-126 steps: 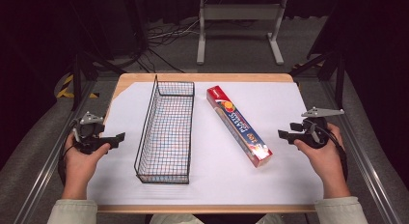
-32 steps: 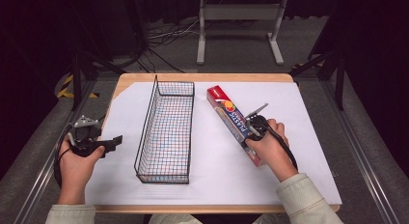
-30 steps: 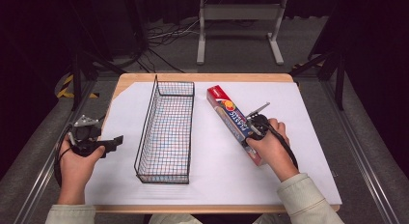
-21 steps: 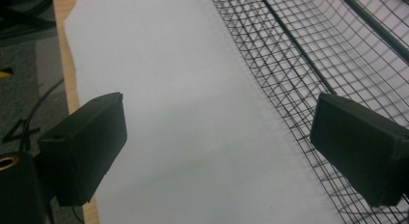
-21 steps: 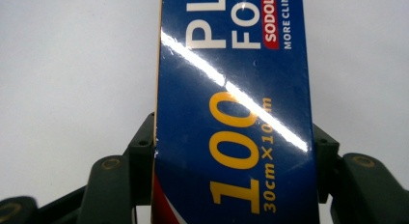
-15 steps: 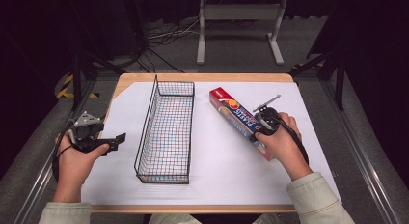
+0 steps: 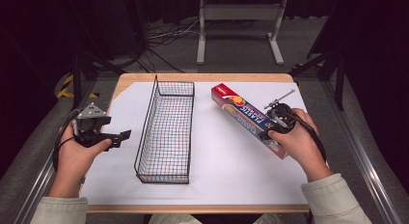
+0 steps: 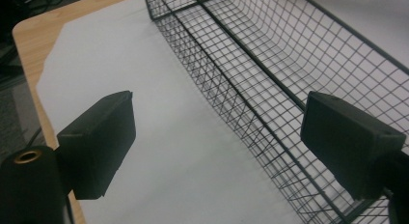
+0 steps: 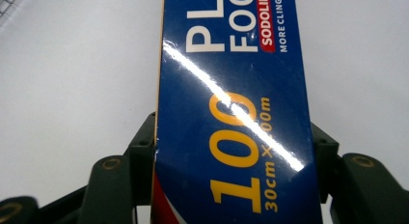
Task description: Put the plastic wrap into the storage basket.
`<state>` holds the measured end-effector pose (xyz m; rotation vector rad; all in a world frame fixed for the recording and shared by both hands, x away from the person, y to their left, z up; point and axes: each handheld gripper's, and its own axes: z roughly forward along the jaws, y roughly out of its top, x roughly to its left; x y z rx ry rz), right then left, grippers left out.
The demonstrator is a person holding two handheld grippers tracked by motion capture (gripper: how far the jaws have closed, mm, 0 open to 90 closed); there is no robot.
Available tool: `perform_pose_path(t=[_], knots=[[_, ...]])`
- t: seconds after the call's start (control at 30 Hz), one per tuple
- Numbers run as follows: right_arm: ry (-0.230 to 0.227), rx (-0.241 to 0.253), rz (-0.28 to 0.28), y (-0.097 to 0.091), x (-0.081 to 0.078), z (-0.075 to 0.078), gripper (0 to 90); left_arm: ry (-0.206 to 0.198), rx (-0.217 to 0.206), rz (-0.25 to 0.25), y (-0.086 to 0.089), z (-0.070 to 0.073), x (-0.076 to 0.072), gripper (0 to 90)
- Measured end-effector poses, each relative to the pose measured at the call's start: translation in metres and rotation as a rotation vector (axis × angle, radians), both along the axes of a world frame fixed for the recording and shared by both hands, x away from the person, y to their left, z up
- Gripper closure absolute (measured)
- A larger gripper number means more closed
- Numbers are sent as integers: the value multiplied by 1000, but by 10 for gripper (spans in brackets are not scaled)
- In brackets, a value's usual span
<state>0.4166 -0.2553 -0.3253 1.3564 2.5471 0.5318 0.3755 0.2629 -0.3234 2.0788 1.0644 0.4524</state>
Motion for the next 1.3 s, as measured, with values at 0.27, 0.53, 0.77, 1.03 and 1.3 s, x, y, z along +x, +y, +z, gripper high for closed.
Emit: perform_pose_path(t=[0.27,0.53,0.77,1.03,1.3], knots=[[-12,0,97,-3,-13,27,416,-43,9,-104,-15,19,-1,77],[-32,12,205,-3,-24,46,414,-62,5,-168,-28,35,-3,34],[-34,62,313,-3,-32,62,414,-76,2,-215,-46,47,-4,40],[-22,71,421,1,-39,74,413,-87,26,-298,-66,63,-6,67],[-13,72,566,9,-43,80,412,-117,54,-378,-85,73,-7,79]])
